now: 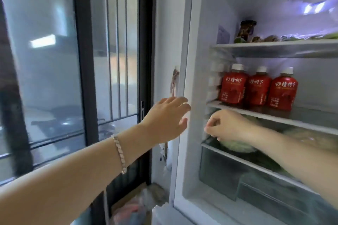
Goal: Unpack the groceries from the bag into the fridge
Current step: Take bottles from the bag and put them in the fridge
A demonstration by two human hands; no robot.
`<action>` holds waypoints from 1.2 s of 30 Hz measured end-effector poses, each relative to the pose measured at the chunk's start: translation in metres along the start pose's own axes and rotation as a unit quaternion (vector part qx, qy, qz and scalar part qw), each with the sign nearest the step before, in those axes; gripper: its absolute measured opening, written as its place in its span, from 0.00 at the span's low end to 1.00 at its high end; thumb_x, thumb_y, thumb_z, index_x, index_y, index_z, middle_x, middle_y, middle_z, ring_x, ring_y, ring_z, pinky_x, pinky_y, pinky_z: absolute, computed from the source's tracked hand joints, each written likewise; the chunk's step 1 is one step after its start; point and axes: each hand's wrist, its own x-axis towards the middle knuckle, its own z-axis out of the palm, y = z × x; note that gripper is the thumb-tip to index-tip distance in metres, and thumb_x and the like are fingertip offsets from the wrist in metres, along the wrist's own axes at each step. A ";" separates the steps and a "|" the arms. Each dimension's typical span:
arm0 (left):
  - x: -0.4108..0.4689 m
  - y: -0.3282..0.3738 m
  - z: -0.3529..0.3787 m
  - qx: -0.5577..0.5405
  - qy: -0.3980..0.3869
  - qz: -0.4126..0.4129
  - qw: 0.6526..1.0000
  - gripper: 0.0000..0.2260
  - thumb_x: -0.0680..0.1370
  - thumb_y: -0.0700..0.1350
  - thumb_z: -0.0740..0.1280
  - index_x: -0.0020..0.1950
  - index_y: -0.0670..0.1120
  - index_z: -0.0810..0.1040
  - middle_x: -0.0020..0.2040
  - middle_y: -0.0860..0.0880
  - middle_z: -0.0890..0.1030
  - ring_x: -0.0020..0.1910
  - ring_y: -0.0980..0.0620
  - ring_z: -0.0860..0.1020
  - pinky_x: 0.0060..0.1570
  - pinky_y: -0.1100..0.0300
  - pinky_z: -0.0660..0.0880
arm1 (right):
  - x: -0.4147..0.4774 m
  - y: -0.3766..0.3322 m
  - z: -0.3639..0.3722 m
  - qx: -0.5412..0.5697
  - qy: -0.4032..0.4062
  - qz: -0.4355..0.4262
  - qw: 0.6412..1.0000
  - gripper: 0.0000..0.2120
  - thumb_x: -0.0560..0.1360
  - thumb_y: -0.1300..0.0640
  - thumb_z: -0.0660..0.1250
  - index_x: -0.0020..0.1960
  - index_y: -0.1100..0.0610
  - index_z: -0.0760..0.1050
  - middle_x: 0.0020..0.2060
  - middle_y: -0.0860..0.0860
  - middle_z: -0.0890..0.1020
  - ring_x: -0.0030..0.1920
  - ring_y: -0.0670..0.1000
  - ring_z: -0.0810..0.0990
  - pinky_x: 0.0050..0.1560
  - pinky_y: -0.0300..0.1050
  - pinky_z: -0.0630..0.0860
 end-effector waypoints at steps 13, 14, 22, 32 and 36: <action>-0.366 0.034 -0.085 -0.071 -0.369 -0.502 0.779 0.14 0.79 0.46 0.58 0.59 0.41 0.77 0.58 0.43 0.78 0.58 0.44 0.76 0.51 0.61 0.71 | -0.159 -0.173 0.155 -0.064 -0.330 -0.281 0.899 0.10 0.72 0.51 0.65 0.46 0.56 0.79 0.42 0.51 0.84 0.43 0.51 0.81 0.45 0.44 0.77; -0.400 0.043 -0.099 -0.065 -0.371 -0.532 0.759 0.14 0.80 0.46 0.58 0.59 0.41 0.76 0.59 0.43 0.78 0.58 0.44 0.76 0.52 0.60 0.71 | -0.179 -0.194 0.167 -0.064 -0.345 -0.304 0.886 0.08 0.72 0.51 0.65 0.45 0.55 0.79 0.43 0.51 0.84 0.43 0.50 0.81 0.46 0.43 0.78; -0.669 0.160 -0.247 -0.029 -0.290 -0.757 0.585 0.11 0.77 0.47 0.59 0.53 0.44 0.78 0.54 0.45 0.80 0.49 0.46 0.77 0.40 0.61 0.69 | -0.415 -0.375 0.245 -0.185 -0.388 -0.571 0.699 0.16 0.76 0.55 0.58 0.55 0.62 0.80 0.45 0.56 0.83 0.44 0.55 0.80 0.40 0.39 0.74; -0.958 0.417 -0.464 0.013 -0.116 -0.951 0.287 0.07 0.75 0.46 0.60 0.41 0.48 0.76 0.50 0.44 0.81 0.52 0.42 0.79 0.42 0.59 0.70 | -0.836 -0.554 0.293 -0.171 -0.425 -0.756 0.468 0.12 0.76 0.55 0.59 0.47 0.60 0.79 0.35 0.54 0.81 0.30 0.48 0.73 0.30 0.36 0.68; -1.023 0.496 -0.535 0.046 -0.076 -0.975 0.205 0.08 0.75 0.46 0.59 0.37 0.48 0.73 0.49 0.45 0.80 0.52 0.43 0.79 0.42 0.59 0.69 | -0.964 -0.600 0.289 -0.175 -0.402 -0.807 0.397 0.17 0.77 0.54 0.58 0.52 0.65 0.79 0.34 0.52 0.77 0.39 0.51 0.76 0.33 0.37 0.67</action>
